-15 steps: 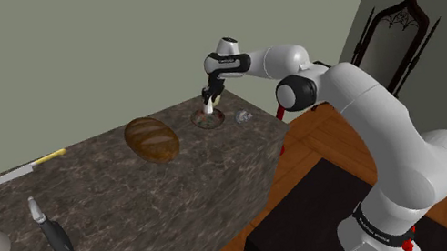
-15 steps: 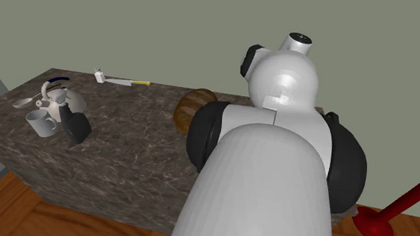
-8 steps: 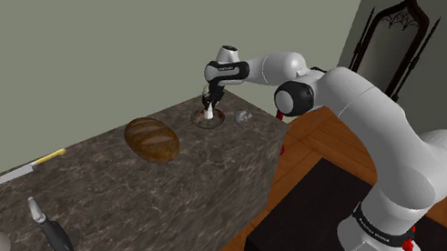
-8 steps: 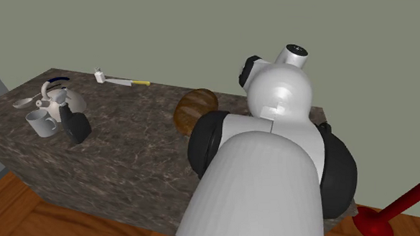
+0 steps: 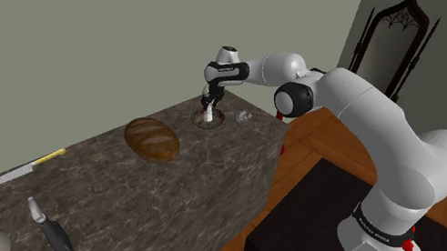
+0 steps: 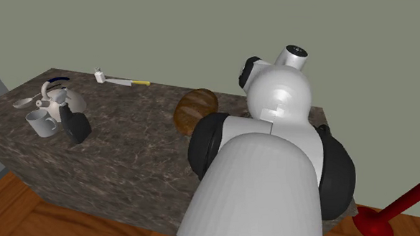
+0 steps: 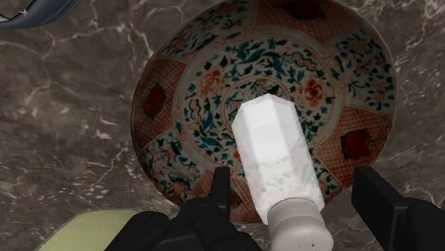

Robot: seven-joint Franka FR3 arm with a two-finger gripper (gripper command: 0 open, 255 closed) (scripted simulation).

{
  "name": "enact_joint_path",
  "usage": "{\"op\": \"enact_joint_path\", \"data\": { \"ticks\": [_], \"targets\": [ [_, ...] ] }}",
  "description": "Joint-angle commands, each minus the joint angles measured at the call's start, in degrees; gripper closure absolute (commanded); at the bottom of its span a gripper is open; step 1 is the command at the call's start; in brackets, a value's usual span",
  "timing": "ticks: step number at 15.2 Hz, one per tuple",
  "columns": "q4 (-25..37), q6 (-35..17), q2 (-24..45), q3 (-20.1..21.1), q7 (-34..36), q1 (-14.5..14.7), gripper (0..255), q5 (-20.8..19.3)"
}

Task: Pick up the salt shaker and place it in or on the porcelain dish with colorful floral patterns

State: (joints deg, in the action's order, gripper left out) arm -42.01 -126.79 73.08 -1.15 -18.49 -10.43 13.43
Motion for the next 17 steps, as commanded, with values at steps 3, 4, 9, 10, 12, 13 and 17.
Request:
{"op": "enact_joint_path", "data": {
  "ticks": [3, 4, 9, 10, 12, 13, 17],
  "targets": [
    [0.0, 0.0, 0.0, 0.0, 0.0, 0.0, 0, 0.0],
    [0.0, 0.0, 0.0, 0.0, 0.0, 0.0, 0, 0.0],
    [-12.0, -1.4, -10.5, -0.1, -1.2, -0.4, 0, 0.5],
    [-12.0, -1.4, -10.5, -0.1, -1.2, -0.4, 0, 0.5],
    [-12.0, -1.4, -10.5, -0.1, -1.2, -0.4, 0, 0.5],
    [-12.0, -1.4, -10.5, -0.1, -1.2, -0.4, 0, 0.5],
    [-12.0, -1.4, -10.5, -0.1, -1.2, -0.4, 0, 0.5]
  ]
}}
